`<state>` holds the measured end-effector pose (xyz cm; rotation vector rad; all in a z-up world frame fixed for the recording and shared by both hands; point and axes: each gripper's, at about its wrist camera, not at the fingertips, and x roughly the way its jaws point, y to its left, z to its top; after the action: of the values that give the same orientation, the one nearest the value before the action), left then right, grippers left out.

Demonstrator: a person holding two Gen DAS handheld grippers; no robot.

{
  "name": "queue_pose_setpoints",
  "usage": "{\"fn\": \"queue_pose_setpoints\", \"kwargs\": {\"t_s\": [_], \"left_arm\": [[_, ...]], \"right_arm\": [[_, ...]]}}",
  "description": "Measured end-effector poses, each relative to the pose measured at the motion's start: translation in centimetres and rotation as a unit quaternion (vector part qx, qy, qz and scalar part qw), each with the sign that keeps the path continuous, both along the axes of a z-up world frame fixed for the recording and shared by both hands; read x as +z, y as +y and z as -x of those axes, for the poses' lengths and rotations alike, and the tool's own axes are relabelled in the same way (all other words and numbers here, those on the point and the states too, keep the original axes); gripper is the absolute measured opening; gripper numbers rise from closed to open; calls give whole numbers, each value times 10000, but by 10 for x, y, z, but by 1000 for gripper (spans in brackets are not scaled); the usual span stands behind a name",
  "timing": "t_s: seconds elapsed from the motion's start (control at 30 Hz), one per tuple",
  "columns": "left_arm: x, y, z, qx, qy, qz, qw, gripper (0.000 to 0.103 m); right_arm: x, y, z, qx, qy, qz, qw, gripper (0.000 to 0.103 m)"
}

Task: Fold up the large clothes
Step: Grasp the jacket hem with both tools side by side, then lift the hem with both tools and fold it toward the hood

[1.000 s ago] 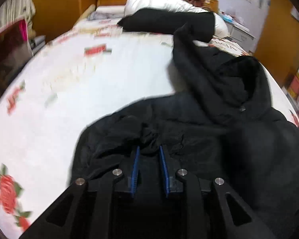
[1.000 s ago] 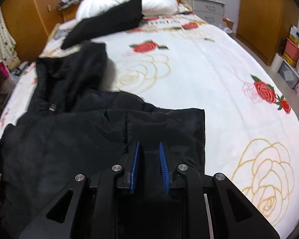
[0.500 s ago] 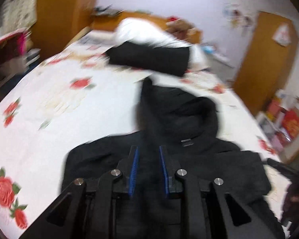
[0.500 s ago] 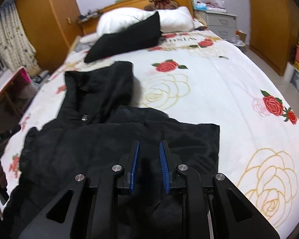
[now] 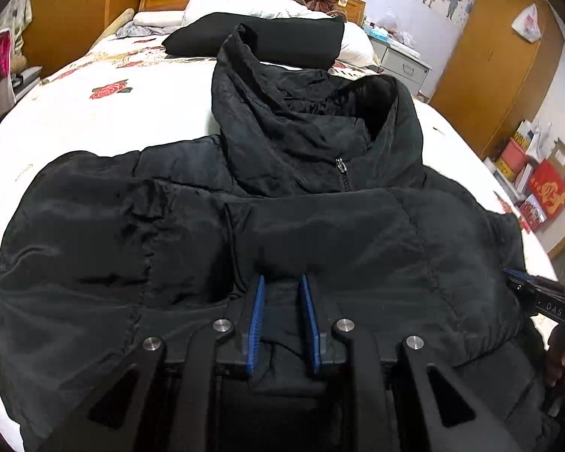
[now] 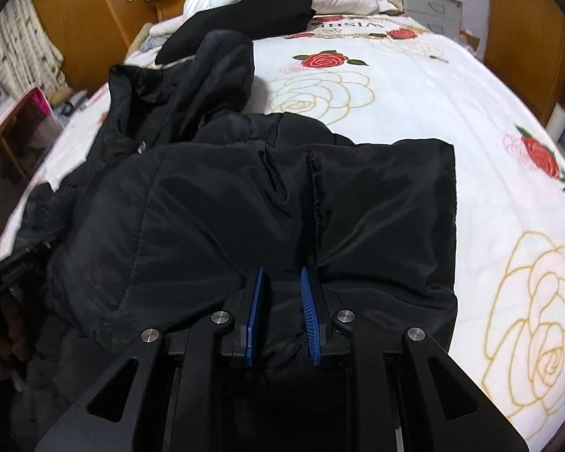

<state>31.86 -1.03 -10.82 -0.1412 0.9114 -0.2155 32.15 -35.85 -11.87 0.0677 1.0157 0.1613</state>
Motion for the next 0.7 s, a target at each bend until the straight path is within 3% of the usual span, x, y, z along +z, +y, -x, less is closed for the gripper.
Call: {"fn": "queue_pose_setpoints", "kwargs": {"t_s": [0.17, 0.23, 0.3, 0.37, 0.7], "left_arm": [[8, -5, -3, 14, 84, -217, 9997, 23], [24, -7, 1, 41, 172, -404, 9990, 23], [43, -2, 13, 78, 48, -478, 9988, 23], [61, 2, 26, 69, -95, -531, 9985, 23], [118, 26, 51, 160, -367, -561, 9976, 24]], "right_arm": [[1, 6, -2, 27, 32, 292, 9996, 21], [15, 3, 0, -73, 116, 288, 9995, 22], [32, 0, 9, -131, 14, 197, 9997, 26], [47, -3, 18, -135, -54, 10, 9999, 38], [108, 22, 41, 242, -401, -448, 9979, 39]]}}
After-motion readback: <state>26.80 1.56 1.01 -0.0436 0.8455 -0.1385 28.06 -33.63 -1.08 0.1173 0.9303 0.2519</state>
